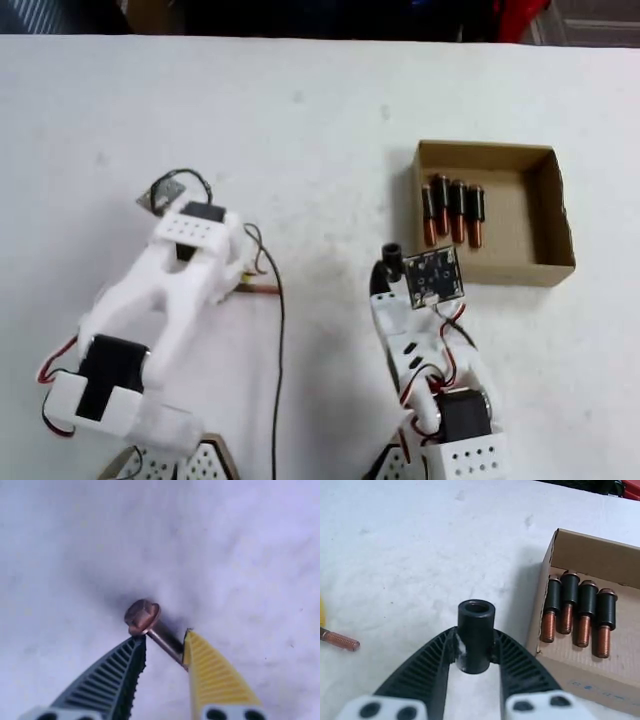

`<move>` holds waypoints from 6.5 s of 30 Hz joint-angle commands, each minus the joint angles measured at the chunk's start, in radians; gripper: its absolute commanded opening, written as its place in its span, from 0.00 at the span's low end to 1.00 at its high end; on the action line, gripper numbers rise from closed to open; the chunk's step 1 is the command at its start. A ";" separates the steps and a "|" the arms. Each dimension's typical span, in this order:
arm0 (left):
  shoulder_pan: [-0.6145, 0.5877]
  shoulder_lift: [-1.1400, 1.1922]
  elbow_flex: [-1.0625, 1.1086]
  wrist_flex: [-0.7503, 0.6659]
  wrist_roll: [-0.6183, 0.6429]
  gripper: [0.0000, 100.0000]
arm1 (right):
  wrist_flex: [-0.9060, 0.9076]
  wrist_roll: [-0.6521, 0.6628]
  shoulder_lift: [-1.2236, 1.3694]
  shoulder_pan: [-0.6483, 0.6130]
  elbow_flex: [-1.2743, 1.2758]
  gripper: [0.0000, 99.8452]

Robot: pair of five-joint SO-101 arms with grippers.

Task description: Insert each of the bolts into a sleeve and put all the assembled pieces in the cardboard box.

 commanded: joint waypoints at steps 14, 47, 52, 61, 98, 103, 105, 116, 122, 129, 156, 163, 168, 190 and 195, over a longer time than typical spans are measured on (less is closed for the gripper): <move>-0.012 0.150 -0.080 -0.014 0.003 0.15 | -0.025 -0.002 -0.010 0.007 -0.009 0.02; -0.010 0.302 -0.354 0.215 -0.506 0.06 | -0.027 0.000 -0.010 0.002 0.003 0.02; -0.012 0.302 -0.454 0.259 -0.654 0.05 | -0.027 0.000 -0.010 0.002 0.003 0.02; -0.002 0.300 -0.585 0.387 -0.661 0.02 | -0.027 0.000 -0.010 0.002 0.003 0.02; 0.045 0.410 -0.520 0.196 -0.763 0.03 | -0.027 0.000 -0.010 0.002 0.005 0.02; 0.044 0.412 -0.516 0.196 -0.802 0.12 | -0.027 0.000 -0.010 0.002 0.005 0.02; 0.044 0.412 -0.516 0.196 -0.802 0.13 | -0.027 0.000 -0.010 0.002 0.005 0.02; 0.042 0.414 -0.528 0.152 -0.763 0.13 | -0.027 0.000 -0.010 0.002 0.005 0.02; 0.042 0.417 -0.523 0.112 -0.753 0.12 | -0.027 0.000 -0.010 0.002 0.005 0.02; 0.044 0.418 -0.520 0.083 -0.755 0.03 | -0.027 0.000 -0.010 0.002 0.005 0.02; 0.091 -0.185 -0.448 0.236 -0.964 0.02 | -0.260 0.000 -0.010 -0.105 0.078 0.02; 0.088 -0.479 -0.233 0.109 -1.003 0.02 | -0.269 0.000 -0.010 -0.214 0.077 0.02; 0.096 -0.693 -0.084 -0.051 -0.994 0.02 | -0.334 -0.002 -0.010 -0.262 0.077 0.02; 0.302 -1.285 0.255 -0.440 -0.939 0.02 | -0.398 -0.003 -0.010 -0.409 0.083 0.02; 0.363 -1.354 0.351 -0.499 -0.939 0.02 | -0.418 -0.003 -0.010 -0.406 0.083 0.02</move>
